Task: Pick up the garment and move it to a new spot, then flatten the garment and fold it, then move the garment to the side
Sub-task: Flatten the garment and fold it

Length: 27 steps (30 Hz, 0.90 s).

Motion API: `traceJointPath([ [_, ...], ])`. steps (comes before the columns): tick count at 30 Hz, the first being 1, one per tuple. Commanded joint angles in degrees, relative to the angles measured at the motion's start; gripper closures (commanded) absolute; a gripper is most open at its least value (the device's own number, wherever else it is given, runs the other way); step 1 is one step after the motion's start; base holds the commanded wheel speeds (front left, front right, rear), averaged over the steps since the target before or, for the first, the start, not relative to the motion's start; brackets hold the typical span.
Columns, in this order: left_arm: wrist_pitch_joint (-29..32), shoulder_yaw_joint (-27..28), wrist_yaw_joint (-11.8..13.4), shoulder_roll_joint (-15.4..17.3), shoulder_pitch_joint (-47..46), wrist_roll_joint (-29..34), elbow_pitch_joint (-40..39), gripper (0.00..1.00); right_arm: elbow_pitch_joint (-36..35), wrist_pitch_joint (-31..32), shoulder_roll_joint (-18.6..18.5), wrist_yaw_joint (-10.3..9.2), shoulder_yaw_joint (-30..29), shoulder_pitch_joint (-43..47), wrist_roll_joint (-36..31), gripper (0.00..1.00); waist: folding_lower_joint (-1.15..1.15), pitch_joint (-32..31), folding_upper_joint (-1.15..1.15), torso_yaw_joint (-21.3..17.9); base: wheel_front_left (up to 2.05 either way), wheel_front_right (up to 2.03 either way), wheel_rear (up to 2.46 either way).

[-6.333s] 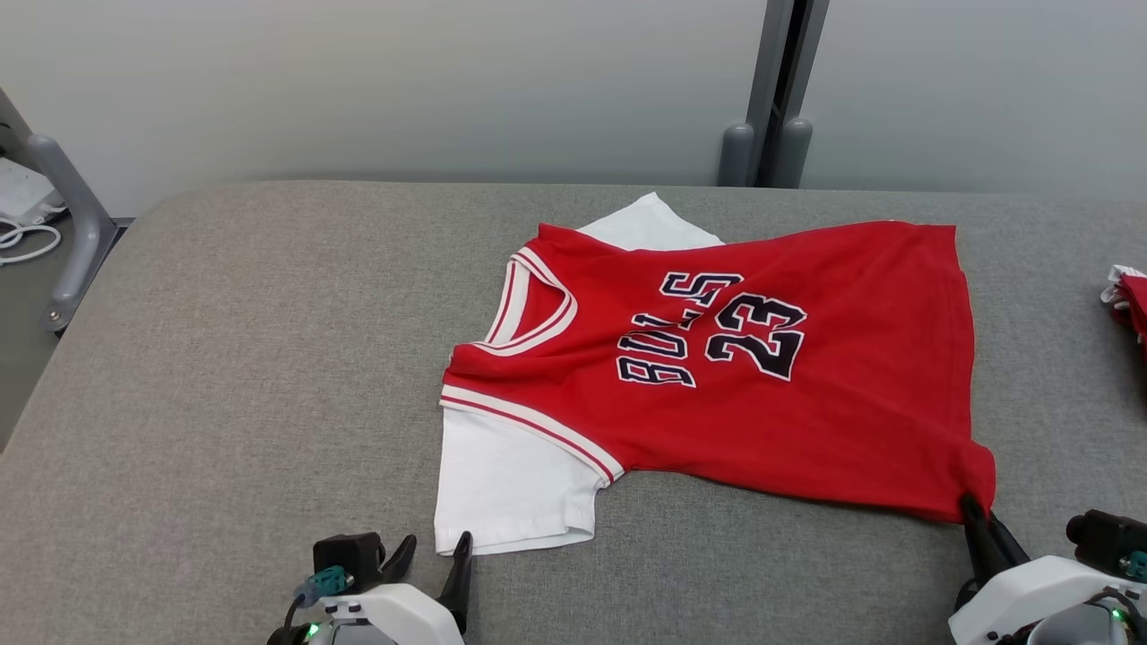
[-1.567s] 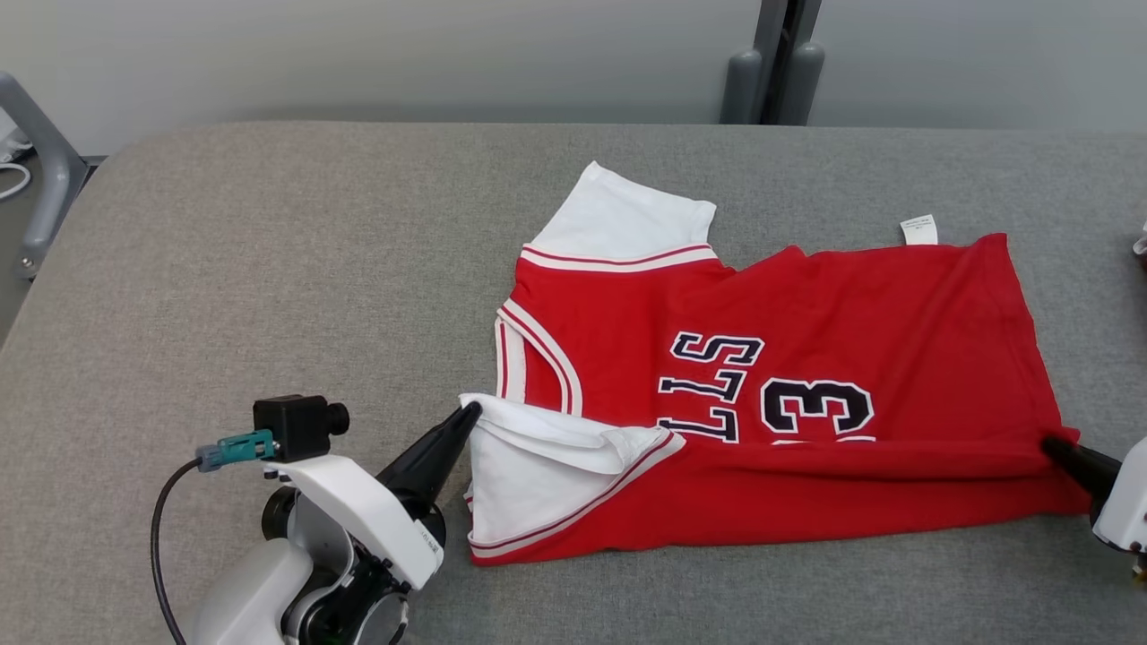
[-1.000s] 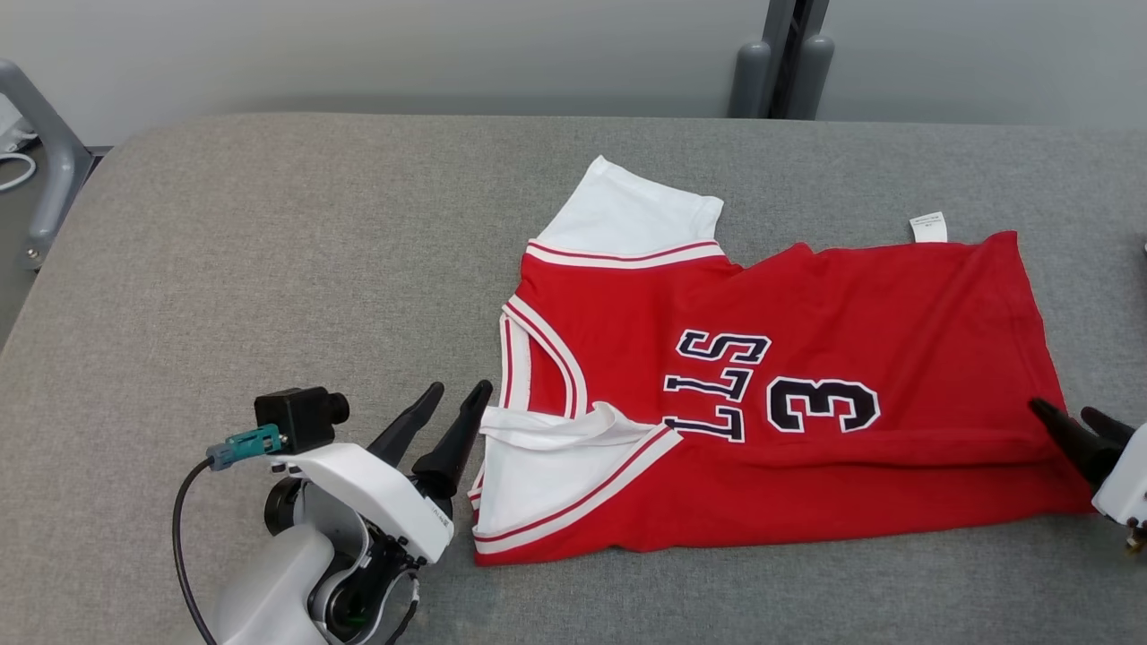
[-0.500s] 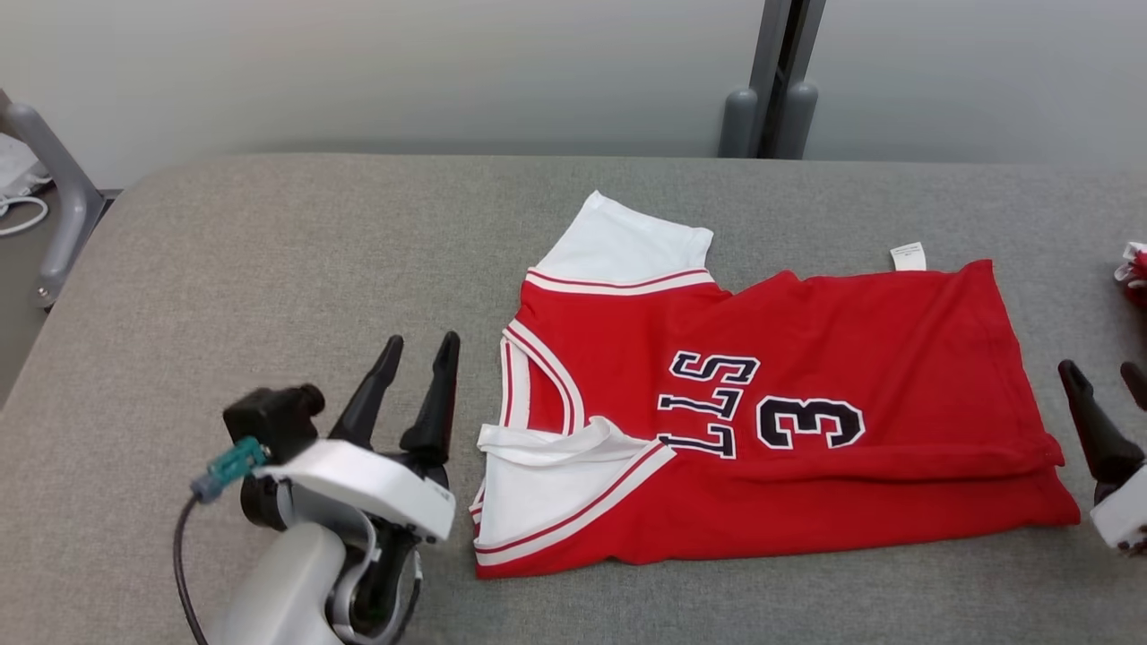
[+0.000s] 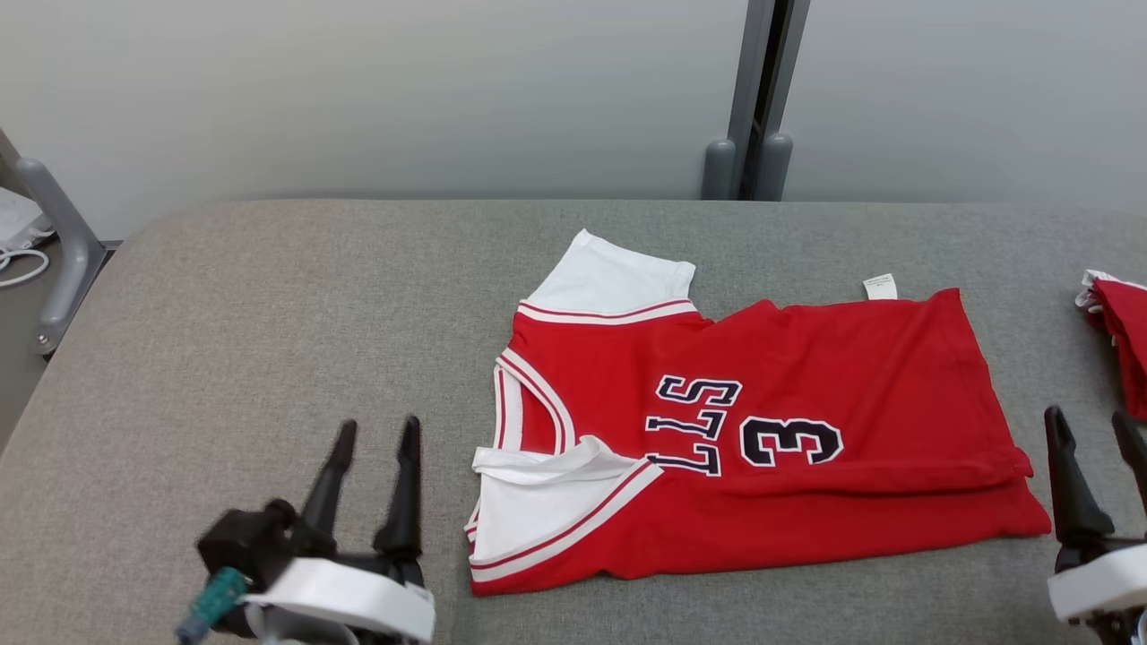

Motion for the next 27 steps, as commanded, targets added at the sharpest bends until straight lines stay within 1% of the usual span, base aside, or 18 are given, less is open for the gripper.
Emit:
traceJointPath([
  [1, -0.25, -0.86, -0.03, 0.06, 0.66, 1.05, 0.32, 0.00, -0.28, -0.25, 0.51, 0.00, -0.98, 1.20, -0.98, 0.00, 0.00, -0.24, 0.00, -0.01, 0.00, 0.00, 0.00],
  [4, -0.25, -3.21, 0.92, 0.18, 2.29, 0.91, 2.11, 0.00, 0.19, -0.21, 2.64, 0.00, -1.99, 2.76, -2.71, 0.00, 0.00, -0.65, 0.00, 0.09, 0.00, 0.00, 0.00],
  [6, -0.21, -5.25, 1.34, 0.13, 2.73, 1.69, 3.66, 0.00, 0.82, -0.21, 3.31, -0.01, -2.20, 3.40, -3.36, 0.00, 0.00, -0.79, 0.00, 0.16, 0.00, 0.00, 0.00],
  [10, -0.21, -9.22, 2.16, 0.13, 2.16, 0.74, 8.38, 0.00, 1.63, -0.21, 4.23, -0.01, -2.57, 3.52, -3.87, 0.00, 0.00, -0.67, 0.00, 0.20, 0.00, 0.00, 0.00],
  [15, -0.22, -13.89, 1.93, 0.14, -0.27, -1.61, 15.24, 0.00, 2.12, -0.21, 4.25, -0.01, -2.69, 2.86, -3.92, 0.00, 0.00, -0.35, 0.00, -0.02, 0.00, 0.00, 0.00],
  [23, -0.22, -18.51, 3.47, 0.13, -4.64, -8.31, 25.47, 0.00, 3.49, -0.21, 3.74, -0.01, -2.19, 2.04, -3.67, 0.00, 0.00, 0.21, 0.00, -1.21, 0.00, 0.00, 0.00],
  [24, -0.22, -18.51, 3.47, 0.13, -4.64, -8.31, 25.47, 0.00, 3.49, -0.21, 3.74, -0.01, -2.19, 2.04, -3.67, 0.00, 0.00, 0.21, 0.00, -1.21, 0.00, 0.00, 0.00],
  [27, -0.22, -19.72, 3.91, 0.12, -6.37, -10.88, 28.13, 0.00, 3.89, -0.21, 3.64, 0.00, -1.68, 1.75, -3.50, 0.00, 0.00, 0.45, 0.00, -1.84, 0.00, 0.00, 0.00],
])
